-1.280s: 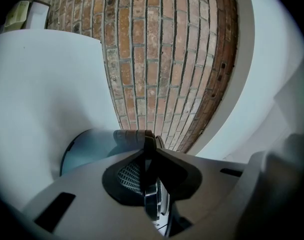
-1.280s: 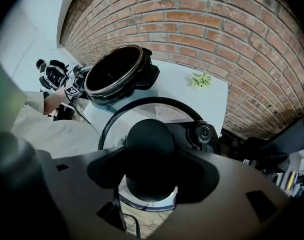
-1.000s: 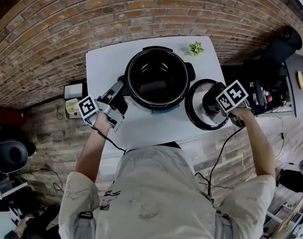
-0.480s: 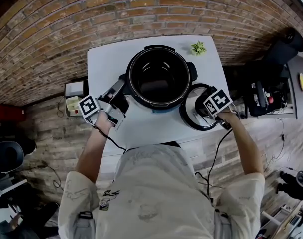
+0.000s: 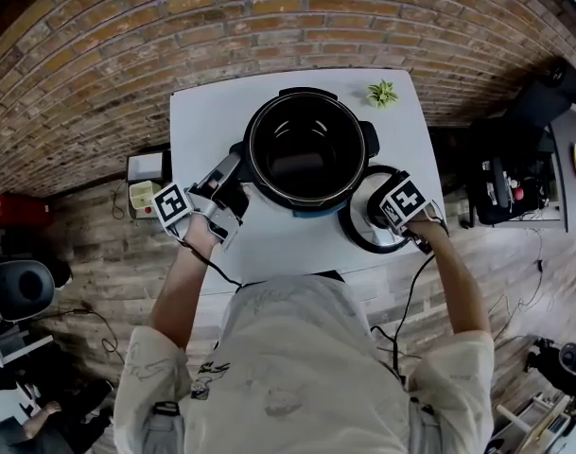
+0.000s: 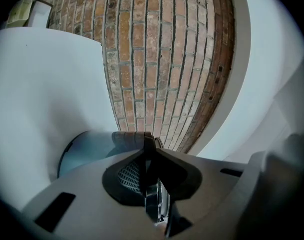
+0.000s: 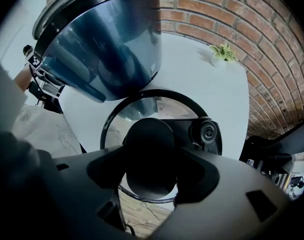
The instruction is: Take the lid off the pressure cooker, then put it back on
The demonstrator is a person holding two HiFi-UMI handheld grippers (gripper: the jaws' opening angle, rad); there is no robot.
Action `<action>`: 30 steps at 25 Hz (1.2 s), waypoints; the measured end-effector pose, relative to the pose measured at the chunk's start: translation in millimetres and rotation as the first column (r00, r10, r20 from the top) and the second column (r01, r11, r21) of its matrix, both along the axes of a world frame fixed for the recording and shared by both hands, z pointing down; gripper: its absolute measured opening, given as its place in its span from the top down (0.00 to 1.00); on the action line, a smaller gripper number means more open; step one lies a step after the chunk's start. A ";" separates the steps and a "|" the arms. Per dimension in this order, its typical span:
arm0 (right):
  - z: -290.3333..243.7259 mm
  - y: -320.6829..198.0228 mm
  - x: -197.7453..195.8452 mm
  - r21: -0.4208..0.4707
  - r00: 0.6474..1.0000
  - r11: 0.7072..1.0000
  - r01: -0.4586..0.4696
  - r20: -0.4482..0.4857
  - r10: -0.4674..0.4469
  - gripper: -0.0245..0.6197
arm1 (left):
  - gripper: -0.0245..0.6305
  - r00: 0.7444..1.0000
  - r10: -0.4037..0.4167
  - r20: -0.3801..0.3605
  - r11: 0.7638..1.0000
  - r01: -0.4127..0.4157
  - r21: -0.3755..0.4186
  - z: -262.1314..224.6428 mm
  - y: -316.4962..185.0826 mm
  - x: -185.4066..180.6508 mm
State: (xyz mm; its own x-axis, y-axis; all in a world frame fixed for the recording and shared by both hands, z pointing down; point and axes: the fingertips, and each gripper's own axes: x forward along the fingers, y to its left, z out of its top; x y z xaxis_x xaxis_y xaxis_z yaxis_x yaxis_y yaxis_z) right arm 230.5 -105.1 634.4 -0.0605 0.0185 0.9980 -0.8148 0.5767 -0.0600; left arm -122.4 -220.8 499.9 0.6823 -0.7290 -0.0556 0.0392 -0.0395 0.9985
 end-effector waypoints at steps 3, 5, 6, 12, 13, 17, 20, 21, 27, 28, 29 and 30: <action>-0.1 0.4 0.6 -0.010 1.000 1.000 0.001 -0.011 -0.001 0.51 | 0.86 1.000 -0.003 -0.006 1.000 0.003 0.000 -0.2 0.4 0.7; 0.7 1.2 -0.3 -0.006 1.000 1.000 -0.001 -0.007 0.001 0.51 | 0.86 1.000 -0.005 -0.005 1.000 0.005 0.000 -0.1 0.6 0.2; 0.8 1.3 -0.3 -0.006 1.000 1.000 -0.001 -0.008 0.001 0.51 | 0.86 1.000 -0.007 -0.006 1.000 0.007 0.000 -0.2 0.6 0.2; 0.5 1.2 -0.1 0.002 1.000 1.000 -0.001 -0.004 0.001 0.50 | 0.86 1.000 -0.014 -0.012 1.000 0.014 0.001 -0.6 0.9 -0.1; 0.7 1.6 -0.1 0.005 1.000 1.000 -0.002 -0.002 0.002 0.50 | 0.86 1.000 -0.013 -0.012 1.000 0.013 0.000 -0.2 1.1 -0.1; 0.9 0.4 -0.4 0.002 1.000 1.000 0.004 -0.005 -0.004 0.50 | 0.86 1.000 -0.016 -0.011 1.000 0.016 0.000 -0.4 0.7 -0.5; 0.7 0.9 -0.2 0.001 1.000 1.000 0.009 -0.004 -0.009 0.50 | 0.86 1.000 -0.015 -0.009 1.000 0.015 0.002 -0.1 0.9 -0.1; 0.7 1.0 0.0 0.002 1.000 1.000 0.009 -0.004 -0.009 0.50 | 0.86 1.000 -0.014 -0.009 1.000 0.014 0.002 0.0 0.9 0.2; 0.4 -0.3 0.3 0.004 1.000 1.000 0.003 -0.004 -0.003 0.51 | 0.86 1.000 -0.012 -0.010 1.000 0.012 0.000 -0.2 0.5 0.5; 0.4 -0.4 0.1 0.007 1.000 1.000 0.002 -0.002 -0.002 0.51 | 0.86 1.000 -0.013 -0.010 1.000 0.013 0.000 -0.1 0.4 0.4; 0.5 -0.4 -0.1 0.008 1.000 1.000 0.002 -0.001 -0.002 0.51 | 0.86 1.000 -0.013 -0.010 1.000 0.013 0.000 0.0 0.3 0.1; 0.6 -0.3 -0.2 0.008 1.000 1.000 0.002 -0.001 -0.002 0.51 | 0.86 1.000 -0.013 -0.009 1.000 0.013 0.001 0.1 0.2 -0.1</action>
